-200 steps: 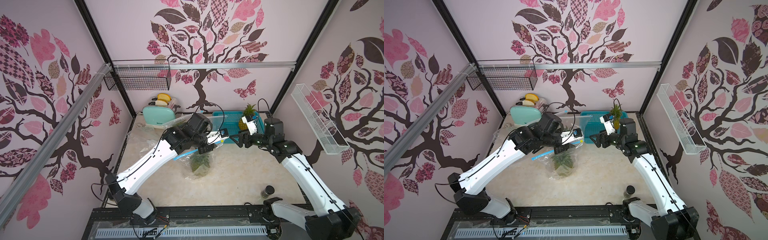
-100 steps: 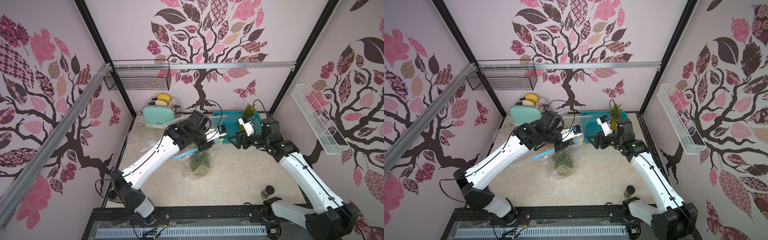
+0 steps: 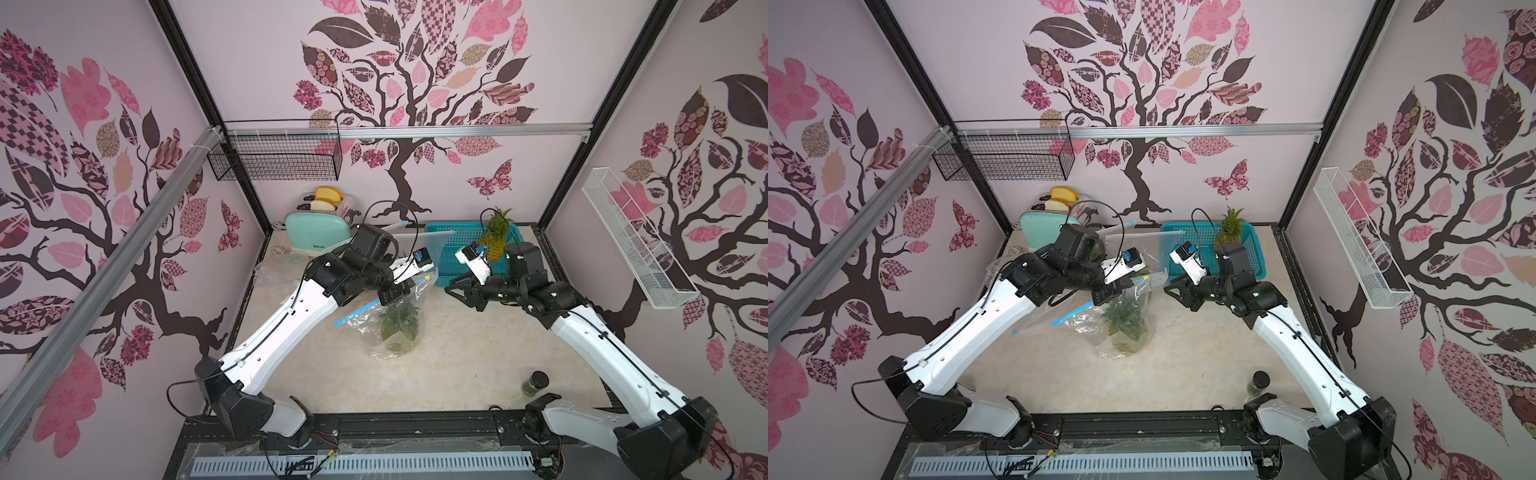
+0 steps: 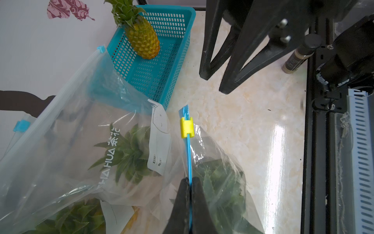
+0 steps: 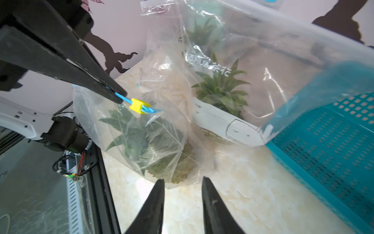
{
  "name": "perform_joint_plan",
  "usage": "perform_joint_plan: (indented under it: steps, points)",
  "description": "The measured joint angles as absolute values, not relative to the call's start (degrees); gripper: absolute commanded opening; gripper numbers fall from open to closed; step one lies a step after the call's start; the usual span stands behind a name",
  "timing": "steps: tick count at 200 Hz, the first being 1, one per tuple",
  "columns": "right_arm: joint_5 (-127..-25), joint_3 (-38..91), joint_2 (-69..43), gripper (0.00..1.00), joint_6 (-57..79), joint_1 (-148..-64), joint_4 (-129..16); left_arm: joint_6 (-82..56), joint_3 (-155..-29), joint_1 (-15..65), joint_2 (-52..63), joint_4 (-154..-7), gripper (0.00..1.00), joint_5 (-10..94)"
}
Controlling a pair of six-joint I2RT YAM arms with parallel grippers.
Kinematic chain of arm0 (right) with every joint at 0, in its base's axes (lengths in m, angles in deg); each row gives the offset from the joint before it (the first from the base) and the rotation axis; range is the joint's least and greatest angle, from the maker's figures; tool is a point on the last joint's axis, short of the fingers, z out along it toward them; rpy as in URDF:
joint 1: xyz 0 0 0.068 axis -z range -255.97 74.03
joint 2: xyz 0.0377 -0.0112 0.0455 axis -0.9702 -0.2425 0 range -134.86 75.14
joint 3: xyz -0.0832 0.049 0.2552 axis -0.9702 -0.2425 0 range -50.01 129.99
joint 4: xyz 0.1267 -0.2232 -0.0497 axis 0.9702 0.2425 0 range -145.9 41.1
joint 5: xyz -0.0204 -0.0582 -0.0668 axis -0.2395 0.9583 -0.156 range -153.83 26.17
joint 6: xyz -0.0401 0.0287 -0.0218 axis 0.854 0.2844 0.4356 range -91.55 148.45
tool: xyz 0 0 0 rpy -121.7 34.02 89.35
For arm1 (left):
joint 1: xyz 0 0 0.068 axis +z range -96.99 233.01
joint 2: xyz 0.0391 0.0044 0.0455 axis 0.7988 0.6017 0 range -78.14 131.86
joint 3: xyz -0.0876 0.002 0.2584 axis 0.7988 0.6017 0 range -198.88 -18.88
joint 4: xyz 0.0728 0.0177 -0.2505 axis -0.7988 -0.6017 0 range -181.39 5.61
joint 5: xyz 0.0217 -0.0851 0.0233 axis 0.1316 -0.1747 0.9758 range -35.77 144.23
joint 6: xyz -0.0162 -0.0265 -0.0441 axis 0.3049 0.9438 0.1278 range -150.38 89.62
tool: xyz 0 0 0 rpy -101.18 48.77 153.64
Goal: Open the zip-top bag and take out the pineapple
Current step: Unzip the zipper on the zipper food storage bag.
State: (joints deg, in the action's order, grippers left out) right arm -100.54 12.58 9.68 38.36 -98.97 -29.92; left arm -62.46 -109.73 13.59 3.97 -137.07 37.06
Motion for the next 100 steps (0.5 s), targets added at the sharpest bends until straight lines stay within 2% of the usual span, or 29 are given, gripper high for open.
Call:
perform_joint_plan:
  steps: [69,100]
  points:
    - [-107.8,11.6,10.9,0.26,39.1,-99.5,-37.9,-63.2,-107.0,13.6,2.6,-135.6,0.00,30.8]
    - [-109.9,12.9,9.7,0.30,40.9,-99.6,-37.4,-63.7,-107.0,14.0,2.6,-135.7,0.00,28.1]
